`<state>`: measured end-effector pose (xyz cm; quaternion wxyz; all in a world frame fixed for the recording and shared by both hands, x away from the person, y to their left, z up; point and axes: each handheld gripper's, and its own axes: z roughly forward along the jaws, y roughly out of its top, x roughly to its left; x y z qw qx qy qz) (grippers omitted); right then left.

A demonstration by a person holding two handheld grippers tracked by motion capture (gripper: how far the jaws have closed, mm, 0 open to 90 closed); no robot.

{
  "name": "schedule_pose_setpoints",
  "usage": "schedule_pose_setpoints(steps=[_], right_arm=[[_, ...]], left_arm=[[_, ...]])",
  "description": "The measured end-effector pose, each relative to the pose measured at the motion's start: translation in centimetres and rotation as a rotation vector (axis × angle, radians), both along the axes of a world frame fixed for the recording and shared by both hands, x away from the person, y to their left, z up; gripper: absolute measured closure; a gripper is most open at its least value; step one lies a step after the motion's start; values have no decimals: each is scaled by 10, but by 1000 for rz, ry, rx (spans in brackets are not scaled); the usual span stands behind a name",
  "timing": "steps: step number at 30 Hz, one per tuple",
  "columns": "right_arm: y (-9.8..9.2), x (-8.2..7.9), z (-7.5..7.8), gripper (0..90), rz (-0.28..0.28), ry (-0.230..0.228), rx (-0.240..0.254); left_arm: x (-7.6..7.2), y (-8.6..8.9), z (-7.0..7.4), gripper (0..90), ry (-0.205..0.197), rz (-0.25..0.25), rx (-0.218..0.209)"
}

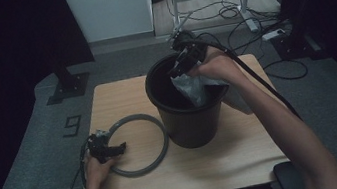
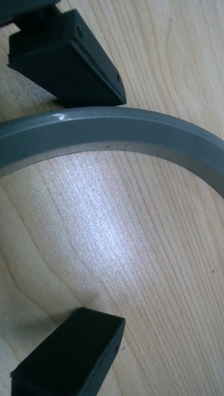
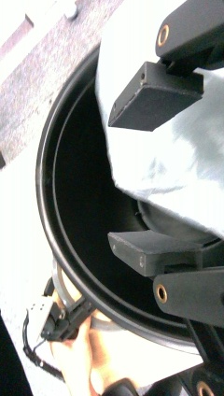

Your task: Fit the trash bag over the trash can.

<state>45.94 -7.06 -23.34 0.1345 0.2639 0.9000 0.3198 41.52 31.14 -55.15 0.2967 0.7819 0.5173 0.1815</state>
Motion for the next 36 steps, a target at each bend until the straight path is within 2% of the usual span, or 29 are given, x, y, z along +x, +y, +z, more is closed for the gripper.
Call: schedule_pose_setpoints(steps=[6, 10, 12, 14, 15, 17, 18, 20, 22, 31, 32, 33, 34, 36], right_arm=[[-25, -3, 15, 368, -65, -42, -25], [-46, -4, 18, 304, -121, -73, -28], [-55, -4, 14, 261, -142, -56, -20], [-61, -4, 5, 256, -146, -29, -17], [-63, -3, 0, 288, -147, -13, -20], [-64, -2, -11, 472, -136, 19, -31], [-64, -1, -16, 577, -121, 37, -36], [-61, 0, -24, 729, -102, 46, -50], [-56, 2, -32, 809, -95, 51, -55], [-4, 0, -63, 833, 17, 108, -80], [-1, 0, -65, 834, 34, 110, -81], [3, -2, -67, 832, 42, 115, -104], [4, -3, -66, 832, 46, 103, -105], [2, -2, -62, 809, 53, 109, -73]], left_arm=[[0, 0, 0, 0, 0, 0, 1], [0, 0, 0, 0, 0, 1, 1], [0, 0, 0, 0, 0, 0, 1], [0, 0, 0, 0, 0, 1, 1], [0, 0, 0, 0, 0, 1, 1], [0, 0, 0, 0, 0, 1, 1], [0, 0, 0, 0, 0, 2, 1], [0, 0, 0, 0, 0, 2, 1], [0, 0, 0, 0, 0, 2, 1], [0, 0, 0, 0, 0, 2, 1], [0, 0, 0, 0, 0, 2, 1], [0, 0, 0, 0, 0, 2, 1], [0, 0, 0, 0, 0, 2, 1], [0, 0, 0, 0, 0, 2, 1]])
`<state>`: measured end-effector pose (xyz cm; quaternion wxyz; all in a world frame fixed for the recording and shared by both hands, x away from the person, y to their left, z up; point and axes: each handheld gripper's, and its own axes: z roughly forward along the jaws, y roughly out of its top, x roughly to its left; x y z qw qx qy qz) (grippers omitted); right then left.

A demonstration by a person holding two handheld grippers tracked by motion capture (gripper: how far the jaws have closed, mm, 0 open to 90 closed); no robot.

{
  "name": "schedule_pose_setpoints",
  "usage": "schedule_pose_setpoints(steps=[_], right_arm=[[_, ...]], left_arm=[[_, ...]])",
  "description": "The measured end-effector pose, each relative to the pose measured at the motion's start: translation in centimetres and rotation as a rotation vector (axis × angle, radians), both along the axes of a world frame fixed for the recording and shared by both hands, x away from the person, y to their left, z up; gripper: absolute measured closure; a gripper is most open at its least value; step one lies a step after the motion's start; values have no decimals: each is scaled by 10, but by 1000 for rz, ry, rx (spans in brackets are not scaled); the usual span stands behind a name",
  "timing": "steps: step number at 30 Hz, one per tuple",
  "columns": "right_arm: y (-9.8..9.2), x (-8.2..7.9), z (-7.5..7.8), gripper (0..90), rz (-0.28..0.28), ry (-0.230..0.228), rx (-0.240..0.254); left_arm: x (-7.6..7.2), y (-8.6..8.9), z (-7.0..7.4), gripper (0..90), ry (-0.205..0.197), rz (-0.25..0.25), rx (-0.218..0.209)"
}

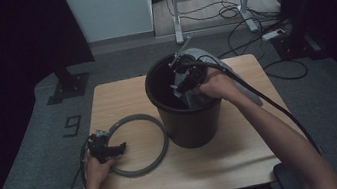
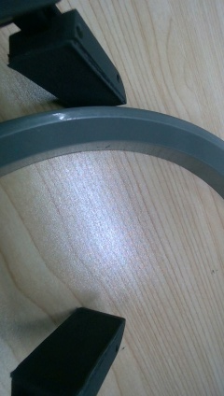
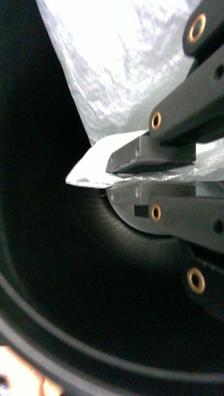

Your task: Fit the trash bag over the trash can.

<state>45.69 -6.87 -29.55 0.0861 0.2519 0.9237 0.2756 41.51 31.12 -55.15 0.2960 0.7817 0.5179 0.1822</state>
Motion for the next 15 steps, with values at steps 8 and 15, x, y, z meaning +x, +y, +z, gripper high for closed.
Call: schedule_pose_setpoints(steps=[8, 15], right_arm=[[-39, 0, 41, 411, -109, -105, 87], [-85, 1, 50, 335, -249, -151, 76]], left_arm=[[0, 0, 0, 0, 0, 0, 0], [0, 0, 0, 0, 0, 0, 0]])
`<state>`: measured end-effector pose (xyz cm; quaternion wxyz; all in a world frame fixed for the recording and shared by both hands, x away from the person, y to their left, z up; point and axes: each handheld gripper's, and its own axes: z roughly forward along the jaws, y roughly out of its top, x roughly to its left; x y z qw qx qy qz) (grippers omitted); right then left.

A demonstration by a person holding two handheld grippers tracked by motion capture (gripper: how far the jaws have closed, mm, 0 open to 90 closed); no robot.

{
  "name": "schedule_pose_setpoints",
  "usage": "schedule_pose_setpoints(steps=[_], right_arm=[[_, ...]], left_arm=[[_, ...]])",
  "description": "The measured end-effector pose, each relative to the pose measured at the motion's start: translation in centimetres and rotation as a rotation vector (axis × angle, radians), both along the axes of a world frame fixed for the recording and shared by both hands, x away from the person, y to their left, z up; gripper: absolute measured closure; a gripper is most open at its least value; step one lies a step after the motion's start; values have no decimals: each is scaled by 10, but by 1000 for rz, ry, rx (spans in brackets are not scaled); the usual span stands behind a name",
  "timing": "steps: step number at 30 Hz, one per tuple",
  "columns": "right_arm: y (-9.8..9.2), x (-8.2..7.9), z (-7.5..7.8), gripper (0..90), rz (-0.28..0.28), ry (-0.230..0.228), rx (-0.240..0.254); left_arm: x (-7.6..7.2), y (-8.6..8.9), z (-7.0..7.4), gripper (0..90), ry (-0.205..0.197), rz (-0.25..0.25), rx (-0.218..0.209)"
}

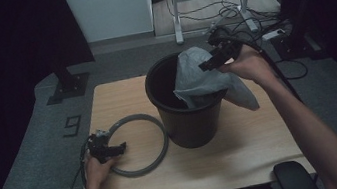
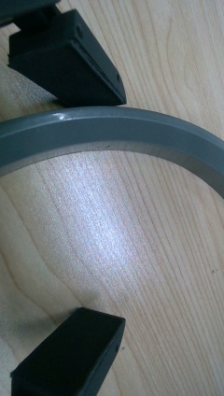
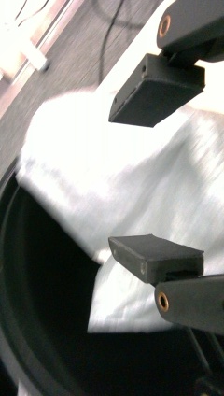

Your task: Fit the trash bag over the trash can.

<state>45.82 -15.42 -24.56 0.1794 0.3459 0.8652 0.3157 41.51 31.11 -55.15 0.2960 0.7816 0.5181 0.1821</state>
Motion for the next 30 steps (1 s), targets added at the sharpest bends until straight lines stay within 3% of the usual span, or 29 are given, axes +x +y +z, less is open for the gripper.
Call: schedule_pose_setpoints(steps=[4, 7, 9, 11, 13, 16, 18, 22, 30], right_arm=[[-26, 4, -14, 330, -79, 1, -44], [-41, 7, -29, 334, -100, 34, -31], [-45, 8, -37, 408, -92, 61, -16], [-47, 7, -39, 563, -64, 87, 25], [-43, 4, -36, 630, -67, 59, -1], [-35, -3, -24, 834, -67, -22, -63], [-31, -4, -18, 849, -64, -36, -79], [-19, -6, -8, 854, -43, -47, -68], [27, -9, -4, 841, 75, -49, -47]], left_arm=[[0, 0, 0, 0, 0, 0, 0], [0, 0, 0, 0, 0, 0, 0], [0, 0, 0, 0, 0, 1, 0], [0, 0, 0, 0, 0, 1, 0], [0, 0, 0, 0, 0, 2, 0], [0, 0, 0, 0, 0, 2, 0], [0, 0, 0, 0, 0, 2, 0], [0, 0, 0, 0, 0, 2, 0], [0, 0, 0, 0, 0, 2, 0]])
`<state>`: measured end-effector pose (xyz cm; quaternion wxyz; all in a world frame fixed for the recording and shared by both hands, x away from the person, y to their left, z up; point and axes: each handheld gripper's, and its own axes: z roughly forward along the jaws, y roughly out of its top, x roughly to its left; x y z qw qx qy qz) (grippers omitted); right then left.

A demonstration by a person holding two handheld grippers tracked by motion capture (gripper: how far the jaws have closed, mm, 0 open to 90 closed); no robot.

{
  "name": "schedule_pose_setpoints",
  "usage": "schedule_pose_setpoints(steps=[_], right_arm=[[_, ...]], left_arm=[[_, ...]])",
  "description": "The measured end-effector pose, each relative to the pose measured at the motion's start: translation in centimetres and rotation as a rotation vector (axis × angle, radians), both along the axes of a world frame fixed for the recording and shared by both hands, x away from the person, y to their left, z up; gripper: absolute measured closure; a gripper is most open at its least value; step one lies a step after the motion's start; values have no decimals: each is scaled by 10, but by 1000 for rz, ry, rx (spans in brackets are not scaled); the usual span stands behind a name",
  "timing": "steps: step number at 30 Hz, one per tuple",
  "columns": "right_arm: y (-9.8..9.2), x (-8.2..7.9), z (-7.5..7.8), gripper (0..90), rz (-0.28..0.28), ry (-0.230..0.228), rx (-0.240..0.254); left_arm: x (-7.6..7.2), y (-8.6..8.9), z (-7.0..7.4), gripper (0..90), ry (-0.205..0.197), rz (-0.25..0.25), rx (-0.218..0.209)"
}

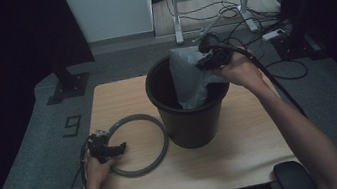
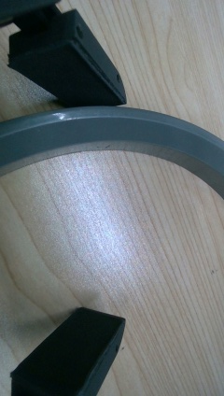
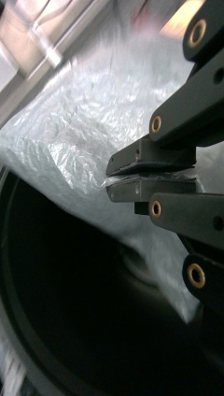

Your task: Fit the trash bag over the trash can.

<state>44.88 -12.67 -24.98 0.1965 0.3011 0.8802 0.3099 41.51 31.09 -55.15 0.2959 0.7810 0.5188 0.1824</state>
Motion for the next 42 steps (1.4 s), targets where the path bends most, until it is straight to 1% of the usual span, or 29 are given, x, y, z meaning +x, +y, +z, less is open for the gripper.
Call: schedule_pose_setpoints(steps=[2, 3, 6, 8, 9, 10, 11, 12, 14, 15, 16, 19, 21, 23, 25, 27, 30, 32, 33, 34, 35, 36, 38, 42], right_arm=[[15, -1, -2, 833, 42, 19, 17], [21, 0, -3, 829, 54, 24, 11], [32, 2, -12, 818, 73, 52, -1], [36, 5, -22, 799, 78, 87, -14], [36, 6, -26, 782, 81, 106, -17], [34, 7, -28, 738, 83, 125, -11], [33, 7, -28, 688, 84, 131, -4], [30, 8, -25, 629, 83, 133, 11], [24, 8, -16, 564, 71, 127, 47], [20, 7, -10, 526, 64, 115, 56], [16, 6, -4, 488, 56, 100, 60], [1, 4, 13, 414, 20, 56, 73], [-9, 4, 18, 387, -10, 42, 71], [-22, 6, 19, 367, -64, 13, 46], [-33, 8, 18, 366, -99, 12, 52], [-45, 12, 14, 364, -135, 18, 53], [-60, 16, 0, 364, -165, 53, 53], [-65, 18, -8, 377, -165, 76, 53], [-66, 19, -13, 399, -162, 88, 49], [-67, 19, -17, 452, -158, 98, 46], [-67, 19, -20, 544, -156, 106, 40], [-67, 18, -22, 620, -149, 104, 31], [-66, 17, -22, 732, -152, 85, 20], [-62, 13, -14, 853, -149, 43, -2]], left_arm=[[0, 0, 0, 0, 0, 0, 0], [0, 0, 0, 0, 0, 0, 0], [0, 0, 0, 0, 0, 0, 0], [0, 0, 0, 0, 0, 0, 0], [0, 0, 0, 0, 0, 0, 0], [0, 0, 0, 0, 0, 0, 0], [0, 0, 0, 0, 0, 0, 0], [0, 0, 0, 0, 0, 0, 0], [0, 0, 0, 0, 0, 0, 0], [0, 0, 0, 0, 0, 0, 0], [0, 0, 0, 0, 0, 0, 0], [0, 0, 0, 0, 0, 0, 0], [0, 0, 0, 0, 0, 0, 0], [0, 0, 0, 0, 0, 0, 0], [0, 0, 0, 0, 0, 0, 0], [0, 0, 0, 0, 0, 0, 0], [0, 0, 0, 0, 0, 0, 0], [0, 0, 0, 0, 0, 0, 0], [0, 0, 0, 0, 0, 0, 0], [0, 0, 0, 0, 0, 0, 0], [0, 0, 0, 0, 0, 0, 0], [0, 0, 0, 0, 0, 0, 0], [0, 0, 0, 0, 0, 2, 0], [0, 0, 2, 0, 20, -6, 7]])
